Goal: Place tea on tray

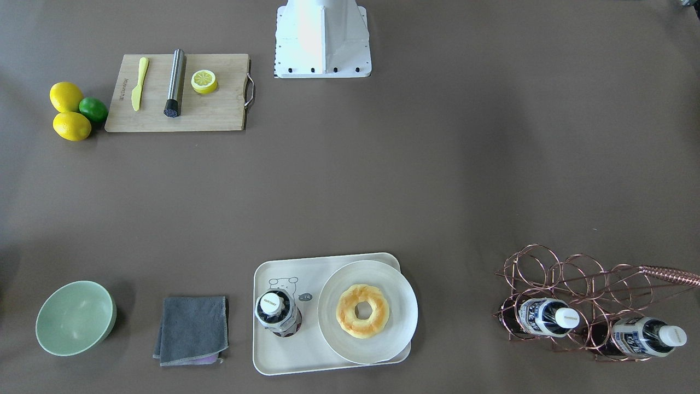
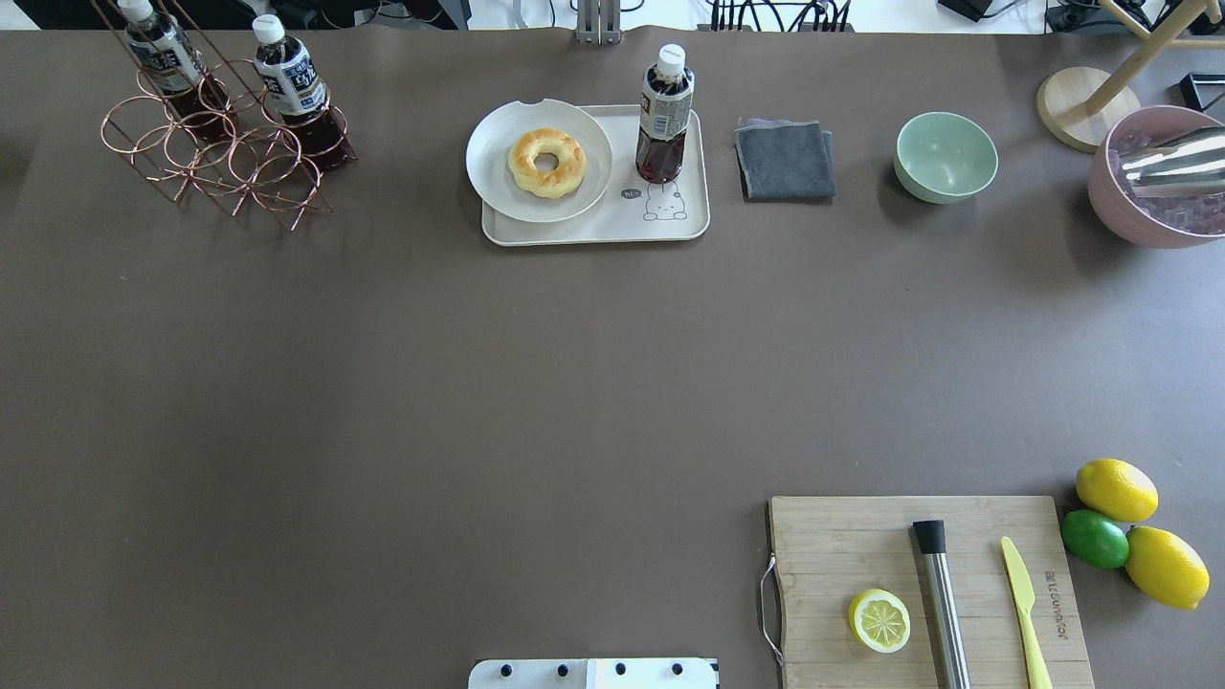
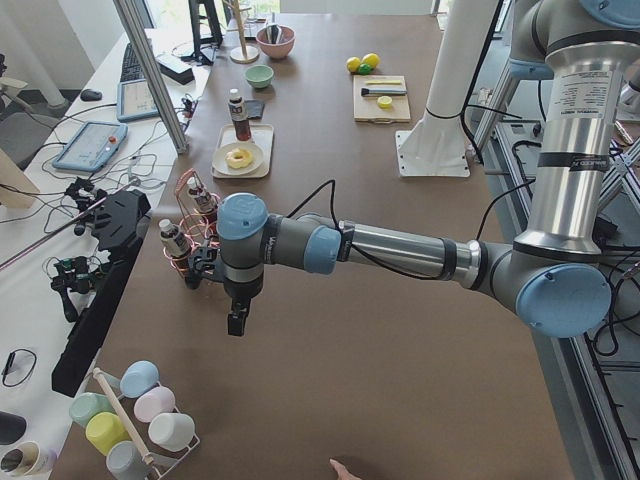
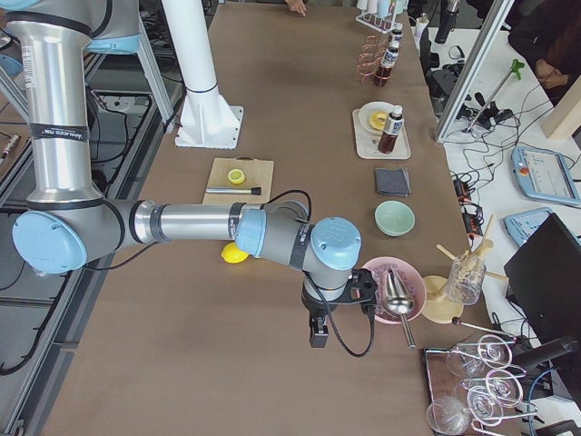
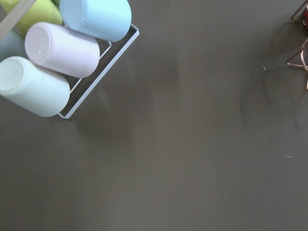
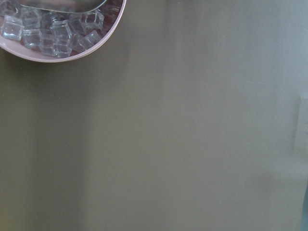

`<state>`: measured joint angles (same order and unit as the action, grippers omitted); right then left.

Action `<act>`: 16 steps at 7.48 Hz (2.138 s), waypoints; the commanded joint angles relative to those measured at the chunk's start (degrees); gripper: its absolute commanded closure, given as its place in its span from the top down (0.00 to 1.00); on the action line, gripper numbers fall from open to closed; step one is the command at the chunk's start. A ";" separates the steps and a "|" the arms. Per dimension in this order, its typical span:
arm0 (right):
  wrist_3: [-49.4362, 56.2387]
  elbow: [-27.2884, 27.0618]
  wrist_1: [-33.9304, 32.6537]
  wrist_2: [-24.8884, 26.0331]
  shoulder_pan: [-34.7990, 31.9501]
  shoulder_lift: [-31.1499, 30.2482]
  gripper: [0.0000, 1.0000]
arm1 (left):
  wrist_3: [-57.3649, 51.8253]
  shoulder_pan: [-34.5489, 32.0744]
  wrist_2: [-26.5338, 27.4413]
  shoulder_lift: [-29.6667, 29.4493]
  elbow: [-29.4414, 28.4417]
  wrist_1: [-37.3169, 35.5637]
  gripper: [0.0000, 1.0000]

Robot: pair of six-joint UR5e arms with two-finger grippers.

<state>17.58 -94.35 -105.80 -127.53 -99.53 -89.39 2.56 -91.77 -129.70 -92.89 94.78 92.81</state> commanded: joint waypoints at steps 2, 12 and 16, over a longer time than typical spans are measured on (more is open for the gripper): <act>-4.70 -0.56 1.20 0.09 -0.05 0.35 1.00 | -0.63 -1.22 -1.35 1.92 -0.12 0.53 0.98; -11.51 -0.48 9.21 0.00 4.61 0.54 1.00 | -0.71 -2.63 -1.35 1.65 -0.30 0.35 0.98; -11.08 -0.57 9.21 -0.09 4.61 0.45 1.00 | -0.63 -2.54 -1.43 1.31 -0.30 0.44 0.98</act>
<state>6.23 -94.85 -96.56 -127.53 -94.90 -88.84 1.85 -94.39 -131.09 -91.42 94.45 93.20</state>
